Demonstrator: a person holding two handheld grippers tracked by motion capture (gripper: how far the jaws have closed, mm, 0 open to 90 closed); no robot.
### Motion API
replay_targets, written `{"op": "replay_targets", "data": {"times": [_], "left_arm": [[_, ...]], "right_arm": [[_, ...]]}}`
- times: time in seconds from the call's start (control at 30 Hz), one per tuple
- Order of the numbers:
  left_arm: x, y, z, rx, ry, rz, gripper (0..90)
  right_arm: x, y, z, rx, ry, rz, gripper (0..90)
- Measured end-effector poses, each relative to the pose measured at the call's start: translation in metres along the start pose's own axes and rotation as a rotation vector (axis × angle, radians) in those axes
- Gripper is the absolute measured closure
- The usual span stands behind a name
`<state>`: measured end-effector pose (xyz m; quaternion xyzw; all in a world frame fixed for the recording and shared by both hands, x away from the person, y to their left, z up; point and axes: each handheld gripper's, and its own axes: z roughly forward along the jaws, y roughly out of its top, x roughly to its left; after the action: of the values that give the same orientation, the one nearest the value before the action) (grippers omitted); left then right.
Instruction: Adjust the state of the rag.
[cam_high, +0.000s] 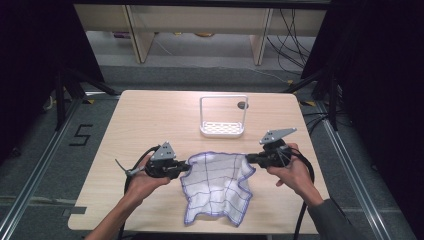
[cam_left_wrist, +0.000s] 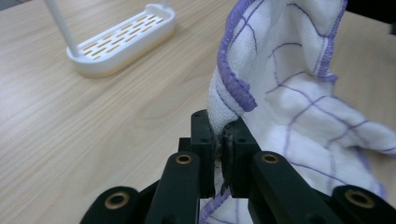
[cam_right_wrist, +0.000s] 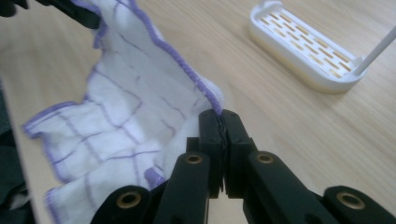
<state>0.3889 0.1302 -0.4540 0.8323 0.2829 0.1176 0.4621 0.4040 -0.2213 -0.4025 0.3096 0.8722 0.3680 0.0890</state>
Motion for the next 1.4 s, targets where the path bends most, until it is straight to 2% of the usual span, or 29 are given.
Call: {"op": "replay_targets", "data": {"times": [0.03,0.1,0.13,0.23,0.27,0.43,0.47,0.53,0.57,0.6,0.67,0.73,0.77,0.8,0.83,0.87,0.93,1.0,1.03,1.07,1.1,1.13,1.17,1.2,1.23,1.27,1.33,1.37,1.4], "left_arm": [[0.004,-0.001,0.005,0.01,0.013,-0.004,83.9],[0.008,-0.002,0.01,0.019,0.033,0.0,83.8],[0.016,-0.003,0.018,0.058,0.06,0.027,83.7],[0.022,-0.005,0.027,0.07,0.07,0.014,83.7],[0.027,-0.007,0.034,0.085,0.088,0.018,83.7],[0.038,-0.011,0.044,0.095,0.095,-0.004,81.9],[0.042,-0.014,0.047,0.101,0.107,-0.015,79.8],[0.045,-0.015,0.046,0.097,0.113,-0.021,73.7],[0.046,-0.016,0.044,0.087,0.123,-0.036,68.4],[0.046,-0.016,0.041,0.079,0.129,-0.039,64.4],[0.044,-0.016,0.031,0.071,0.142,-0.045,61.0],[0.039,-0.018,0.021,0.067,0.141,-0.041,57.0],[0.039,-0.018,0.021,0.067,0.141,-0.041,56.3],[0.028,-0.021,0.01,0.064,0.123,-0.038,55.5],[0.022,-0.024,0.005,0.065,0.106,-0.033,54.6],[0.015,-0.027,0.0,0.061,0.093,-0.038,53.5],[0.009,-0.029,-0.004,0.058,0.079,-0.035,52.2],[-0.011,-0.037,-0.017,0.054,0.035,-0.024,51.5],[-0.011,-0.037,-0.017,0.054,0.035,-0.024,51.2],[-0.017,-0.04,-0.02,0.05,0.025,-0.034,50.8],[-0.022,-0.043,-0.023,0.058,0.01,-0.031,50.8],[-0.027,-0.047,-0.026,0.064,0.003,-0.033,50.1],[-0.032,-0.05,-0.028,0.061,-0.012,-0.039,49.8],[-0.043,-0.056,-0.031,0.05,-0.027,-0.056,49.7],[-0.047,-0.059,-0.033,0.047,-0.028,-0.053,49.4],[-0.047,-0.059,-0.033,0.047,-0.028,-0.053,49.3],[-0.057,-0.066,-0.037,0.039,-0.021,-0.058,49.5],[-0.057,-0.066,-0.037,0.039,-0.021,-0.058,49.2],[-0.061,-0.069,-0.037,0.041,-0.018,-0.061,49.1]], "right_arm": [[-0.006,0.002,0.007,0.026,0.002,0.014,89.1],[-0.011,0.003,0.015,0.026,-0.007,0.02,89.1],[-0.02,0.007,0.029,0.042,-0.006,0.037,89.1],[-0.026,0.012,0.041,0.082,-0.011,0.022,89.1],[-0.034,0.016,0.053,0.107,-0.043,0.025,89.1],[-0.05,0.018,0.076,0.139,-0.045,0.03,88.0],[-0.058,0.019,0.083,0.151,-0.045,0.028,82.1],[-0.063,0.018,0.088,0.141,-0.087,0.061,72.6],[-0.062,0.02,0.085,0.174,-0.125,0.111,68.1],[-0.062,0.021,0.081,0.169,-0.174,0.113,67.3],[-0.059,0.023,0.064,0.111,-0.145,0.071,66.3],[-0.051,0.023,0.047,0.053,-0.174,0.079,62.7],[-0.045,0.023,0.037,0.061,-0.16,0.085,61.9],[-0.041,0.02,0.032,0.029,-0.18,0.073,61.4],[-0.035,0.016,0.026,0.031,-0.18,0.068,61.0],[-0.028,0.013,0.02,0.053,-0.164,0.063,59.8],[-0.014,0.001,0.015,0.029,-0.159,0.055,57.9],[0.0,-0.01,0.007,-0.003,-0.122,0.021,56.7],[0.0,-0.01,0.007,-0.003,-0.122,0.021,56.7],[0.018,-0.022,0.001,-0.017,-0.081,0.021,56.0],[0.018,-0.022,0.001,-0.017,-0.081,0.021,56.0],[0.033,-0.035,-0.004,-0.01,-0.045,0.016,55.7],[0.04,-0.042,-0.004,-0.031,-0.045,0.016,55.7],[0.048,-0.049,-0.006,-0.008,-0.03,0.036,55.5],[0.051,-0.056,-0.004,-0.013,-0.036,0.005,55.3],[0.051,-0.056,-0.004,-0.013,-0.036,0.005,55.3],[0.065,-0.079,0.001,0.022,-0.032,0.011,53.9],[0.065,-0.079,0.001,0.022,-0.032,0.011,53.9],[0.07,-0.092,0.005,0.023,-0.023,0.027,53.8]]}}
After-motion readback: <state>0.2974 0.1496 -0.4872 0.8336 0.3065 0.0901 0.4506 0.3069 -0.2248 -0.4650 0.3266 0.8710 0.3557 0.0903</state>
